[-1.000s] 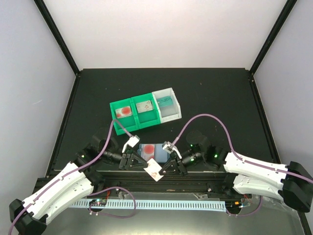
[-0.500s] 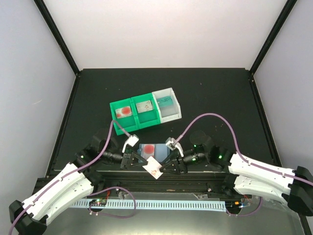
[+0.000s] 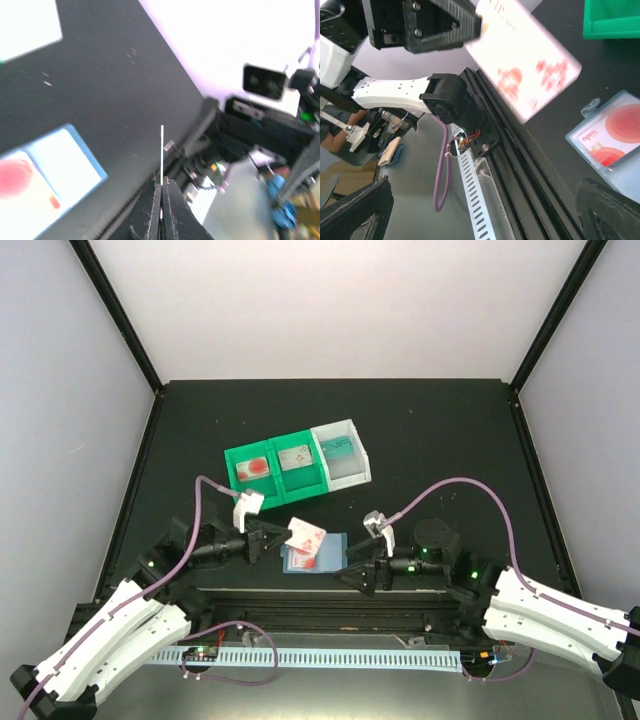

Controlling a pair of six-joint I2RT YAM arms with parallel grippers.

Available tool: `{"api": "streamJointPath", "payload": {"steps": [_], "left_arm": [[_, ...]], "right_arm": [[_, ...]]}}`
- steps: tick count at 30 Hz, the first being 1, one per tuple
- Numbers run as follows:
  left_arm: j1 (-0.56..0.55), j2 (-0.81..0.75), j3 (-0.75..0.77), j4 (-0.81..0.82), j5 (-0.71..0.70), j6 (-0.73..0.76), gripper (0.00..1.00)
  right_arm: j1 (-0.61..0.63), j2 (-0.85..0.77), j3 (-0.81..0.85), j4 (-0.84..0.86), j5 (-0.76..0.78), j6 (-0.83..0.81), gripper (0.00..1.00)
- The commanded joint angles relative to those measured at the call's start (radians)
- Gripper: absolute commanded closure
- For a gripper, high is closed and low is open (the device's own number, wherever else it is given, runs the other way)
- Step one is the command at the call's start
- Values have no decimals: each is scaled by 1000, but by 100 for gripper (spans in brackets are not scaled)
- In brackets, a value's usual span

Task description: Take the credit cards out of the card holder

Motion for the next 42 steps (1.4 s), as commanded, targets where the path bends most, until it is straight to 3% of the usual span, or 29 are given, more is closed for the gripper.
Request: {"api": "streamJointPath", "payload": {"steps": [1, 5, 10, 18, 25, 36, 42], "left_arm": [[8, -8, 74, -42, -315, -23, 98], [13, 16, 80, 3, -501, -50, 99], [25, 113, 96, 123, -619, -56, 98], [100, 420, 215, 213, -674, -34, 99], [148, 638, 247, 322, -771, -182, 98], [165, 948, 395, 387, -820, -240, 98], [175, 1028, 438, 399, -830, -263, 99]], "right_arm": [[-2, -31, -29, 26, 78, 41, 0], [-2, -48, -47, 51, 96, 69, 0], [-1, -45, -52, 58, 110, 106, 0], [-2, -55, -73, 90, 118, 145, 0], [-2, -66, -53, 60, 122, 145, 0], [-2, -99, -51, -25, 232, 186, 0], [-2, -104, -47, -49, 248, 186, 0]]}}
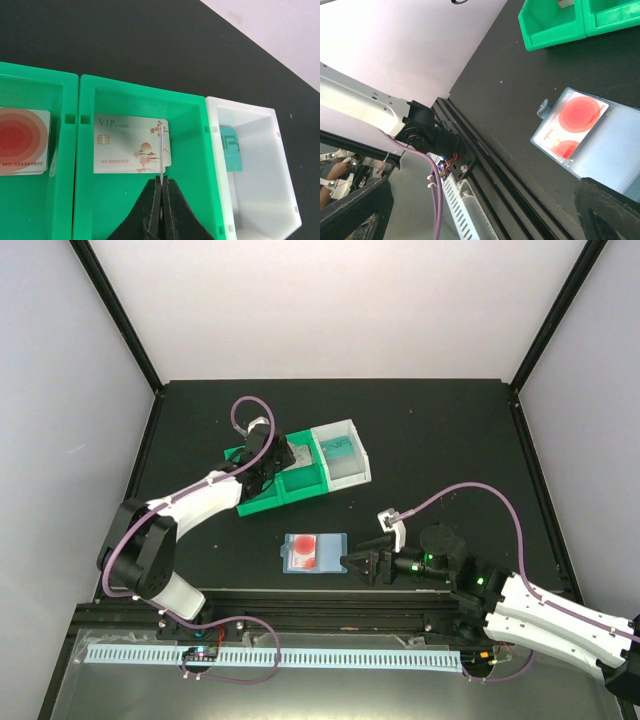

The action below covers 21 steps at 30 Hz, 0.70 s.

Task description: Take the credit cards out of the card holder

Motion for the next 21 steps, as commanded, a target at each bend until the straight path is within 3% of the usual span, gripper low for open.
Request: {"api": "streamJointPath", "payload": {"steps": [1, 21], "left_arm": [[17, 35, 50, 31, -36, -38, 98], [29, 182, 115, 62, -30, -74, 98]], "right_arm": [[-2, -21, 17, -20, 39, 6, 0], [-2, -57, -7, -31, 102, -6, 0]]}}
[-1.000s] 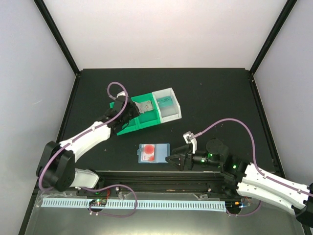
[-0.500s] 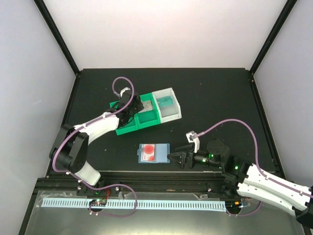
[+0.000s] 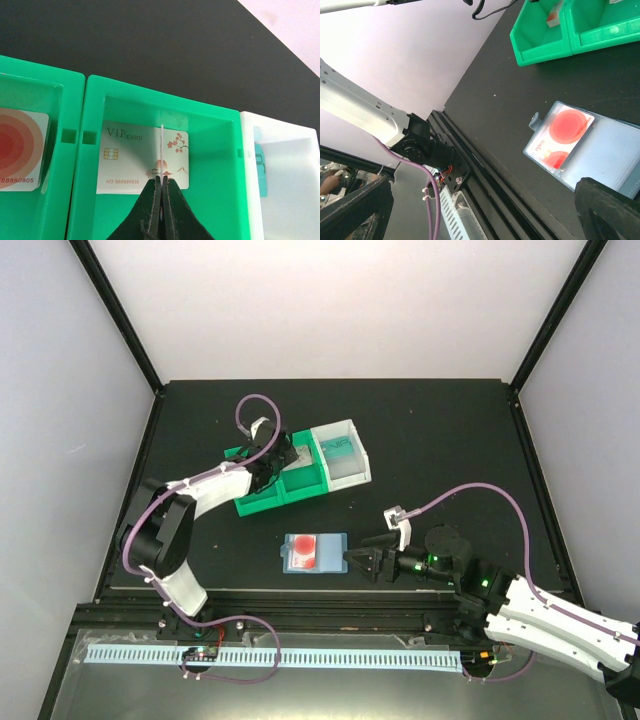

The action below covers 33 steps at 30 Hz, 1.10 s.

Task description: Take the credit cards out of the card holder

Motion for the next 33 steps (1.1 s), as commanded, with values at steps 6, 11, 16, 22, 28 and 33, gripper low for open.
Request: {"api": "streamJointPath", "payload": {"steps": [6, 11, 16, 22, 28, 33], "left_arm": [[8, 58, 65, 43, -10, -1, 93], [8, 74, 84, 22, -11, 14, 89], [8, 79, 102, 5, -16, 31, 87], [8, 83, 116, -16, -19, 55, 84], [8, 102, 133, -46, -34, 64, 86], [8, 116, 141, -53, -39, 69, 90]], "right_arm": [[-2, -3, -7, -6, 51, -13, 0], [-2, 3, -9, -11, 61, -14, 0], [-2, -1, -6, -13, 65, -13, 0], [-2, -3, -1, -26, 72, -12, 0], [-2, -4, 0, -29, 80, -4, 0], [-2, -5, 10, -38, 81, -3, 0]]}}
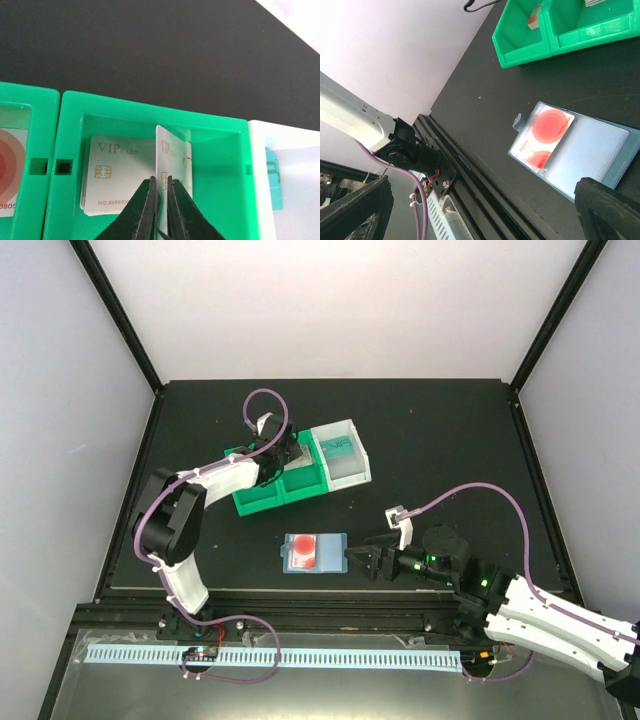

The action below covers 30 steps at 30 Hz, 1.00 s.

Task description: Take the credit cards out of the card holder

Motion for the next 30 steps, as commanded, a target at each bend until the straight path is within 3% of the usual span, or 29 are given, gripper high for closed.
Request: {"api": "streamJointPath", "payload": {"steps": [1, 7, 15, 24, 30], "left_arm": [[7, 18, 42, -21, -26, 19, 90], [7, 11, 48, -36, -41, 39, 85], [7, -52, 58, -72, -56, 70, 53], [6, -142, 78, -129, 11, 143, 37], [5, -259, 105, -282, 90, 212, 1]], "right_arm": [[-2, -10, 13, -9, 28, -3, 0], [-2, -10, 13, -11, 30, 5, 0], [-2, -22, 7, -27, 34, 22, 0], [-2, -25, -7, -56, 61, 72, 0], [-2, -24, 8, -159, 132, 143, 0]]}}
